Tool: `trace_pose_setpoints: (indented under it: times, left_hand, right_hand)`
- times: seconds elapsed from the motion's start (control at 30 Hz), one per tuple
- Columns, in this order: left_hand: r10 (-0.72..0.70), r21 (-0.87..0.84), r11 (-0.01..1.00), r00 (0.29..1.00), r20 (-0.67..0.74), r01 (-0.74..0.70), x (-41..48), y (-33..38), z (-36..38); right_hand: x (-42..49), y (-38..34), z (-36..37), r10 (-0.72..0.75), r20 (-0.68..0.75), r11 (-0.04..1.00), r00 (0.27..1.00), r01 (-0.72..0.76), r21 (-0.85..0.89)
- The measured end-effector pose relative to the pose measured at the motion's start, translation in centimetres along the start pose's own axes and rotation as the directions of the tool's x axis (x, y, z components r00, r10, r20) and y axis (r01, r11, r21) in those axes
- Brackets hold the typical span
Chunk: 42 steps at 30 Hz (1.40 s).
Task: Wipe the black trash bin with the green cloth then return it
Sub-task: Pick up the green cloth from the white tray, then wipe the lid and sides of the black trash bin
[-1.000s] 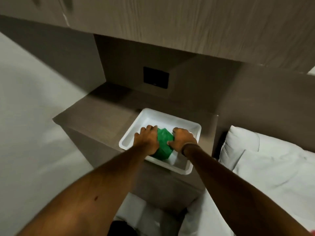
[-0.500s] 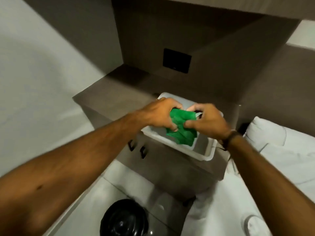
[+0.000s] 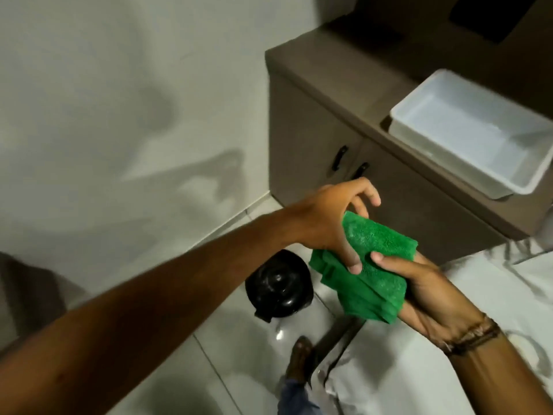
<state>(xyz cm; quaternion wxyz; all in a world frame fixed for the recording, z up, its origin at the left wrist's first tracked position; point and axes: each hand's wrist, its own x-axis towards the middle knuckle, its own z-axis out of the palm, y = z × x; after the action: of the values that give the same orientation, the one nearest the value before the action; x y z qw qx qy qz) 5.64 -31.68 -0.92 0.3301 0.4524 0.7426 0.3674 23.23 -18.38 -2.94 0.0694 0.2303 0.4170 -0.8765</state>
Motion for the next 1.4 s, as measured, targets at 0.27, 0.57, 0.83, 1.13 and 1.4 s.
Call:
trace_pose_setpoints:
  times: [0.27, 0.57, 0.83, 1.13, 1.4]
  left_hand:
    - [-0.575, -0.039, 0.806, 0.765, -0.289, 0.591, -8.4, -27.0, 10.4]
    - [-0.646, 0.031, 0.714, 0.674, -0.358, 0.7, -6.4, -53.5, 29.9]
    - [-0.564, -0.144, 0.806, 0.671, -0.482, 0.574, -4.1, -61.3, 36.2]
    - [-0.519, -0.169, 0.841, 0.677, -0.521, 0.514, -4.6, -60.8, 36.5]
    - [-0.51, -0.144, 0.83, 0.631, -0.585, 0.538, -4.2, -61.0, 36.7]
  right_hand:
    - [14.6, 16.6, -7.4, 0.085, -0.408, 0.995, 0.909, -0.096, -0.006]
    - [34.8, 38.6, -21.0, -0.423, -0.254, 0.304, 0.87, -0.128, -0.944]
    - [40.1, 48.4, -22.3, -0.43, 0.123, -0.388, 0.894, -0.06, -0.919]
    - [31.5, 50.0, -27.1, -0.46, 0.181, -0.327, 0.87, 0.024, -0.945]
    - [31.7, 53.3, -23.3, -0.399, 0.238, -0.35, 0.885, 0.093, -0.932]
